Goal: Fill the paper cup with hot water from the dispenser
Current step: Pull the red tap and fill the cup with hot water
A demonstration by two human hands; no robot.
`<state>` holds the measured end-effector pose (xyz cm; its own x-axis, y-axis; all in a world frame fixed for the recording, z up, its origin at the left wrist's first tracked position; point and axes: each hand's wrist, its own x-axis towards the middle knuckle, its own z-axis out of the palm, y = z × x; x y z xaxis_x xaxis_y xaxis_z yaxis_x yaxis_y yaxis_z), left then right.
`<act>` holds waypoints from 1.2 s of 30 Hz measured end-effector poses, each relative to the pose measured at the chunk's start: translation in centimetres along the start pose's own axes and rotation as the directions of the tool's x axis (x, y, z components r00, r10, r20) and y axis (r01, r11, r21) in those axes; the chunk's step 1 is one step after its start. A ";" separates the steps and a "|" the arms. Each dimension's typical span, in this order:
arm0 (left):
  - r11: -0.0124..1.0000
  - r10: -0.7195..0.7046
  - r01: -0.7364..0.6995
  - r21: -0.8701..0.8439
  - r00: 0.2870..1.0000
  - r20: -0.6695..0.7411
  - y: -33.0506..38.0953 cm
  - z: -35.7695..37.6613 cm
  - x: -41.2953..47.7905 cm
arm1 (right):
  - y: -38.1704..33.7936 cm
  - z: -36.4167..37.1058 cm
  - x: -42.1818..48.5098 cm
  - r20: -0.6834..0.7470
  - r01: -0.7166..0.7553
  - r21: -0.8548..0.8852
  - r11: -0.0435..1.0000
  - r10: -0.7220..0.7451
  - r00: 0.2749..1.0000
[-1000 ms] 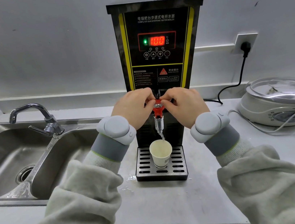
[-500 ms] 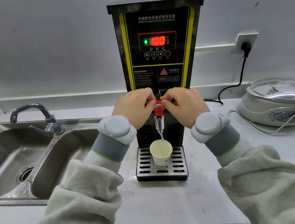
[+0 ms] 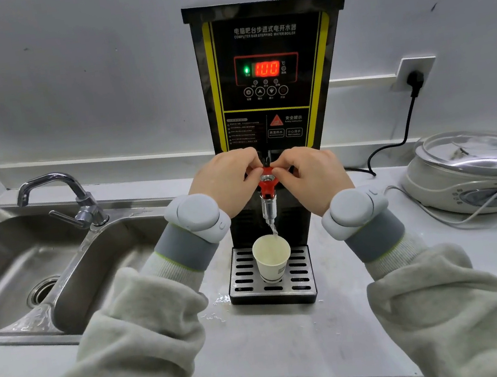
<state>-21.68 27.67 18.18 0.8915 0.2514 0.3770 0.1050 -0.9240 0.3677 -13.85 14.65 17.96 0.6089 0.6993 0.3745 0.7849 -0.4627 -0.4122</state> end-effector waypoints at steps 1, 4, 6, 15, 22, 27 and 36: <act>1.000 0.000 0.000 0.001 1.000 -0.003 0.0 0.0 0.0 | 0.0 0.0 0.0 -0.006 0.002 0.001 1.000 -0.002 1.000; 1.000 0.004 -0.004 0.001 1.000 -0.012 -0.1 0.0 0.0 | 0.0 0.0 -0.1 -0.010 0.002 0.003 1.000 -0.002 1.000; 1.000 0.005 -0.005 0.002 1.000 -0.013 -0.1 0.0 0.0 | 0.0 0.0 -0.1 -0.011 0.004 0.004 1.000 -0.004 1.000; 1.000 0.012 -0.012 -0.002 1.000 -0.018 0.0 0.1 -0.1 | -0.1 0.1 -0.2 -0.016 0.001 0.008 1.000 0.000 1.000; 1.000 0.007 -0.007 -0.005 1.000 -0.019 0.0 0.1 -0.2 | -0.2 0.1 -0.2 -0.015 -0.005 0.017 1.000 0.005 1.000; 1.000 -0.003 0.003 -0.012 1.000 -0.001 0.1 0.1 -0.2 | -0.1 0.1 -0.3 -0.019 -0.004 0.015 1.000 0.004 1.000; 1.000 -0.022 0.021 -0.012 1.000 -0.006 0.1 0.0 -0.2 | -0.3 0.0 -0.3 -0.011 -0.010 0.011 1.000 0.010 1.000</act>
<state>-21.82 27.50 18.14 0.8863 0.2729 0.3740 0.1189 -0.9149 0.3858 -14.22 14.59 18.00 0.6177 0.6889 0.3792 0.7776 -0.4632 -0.4253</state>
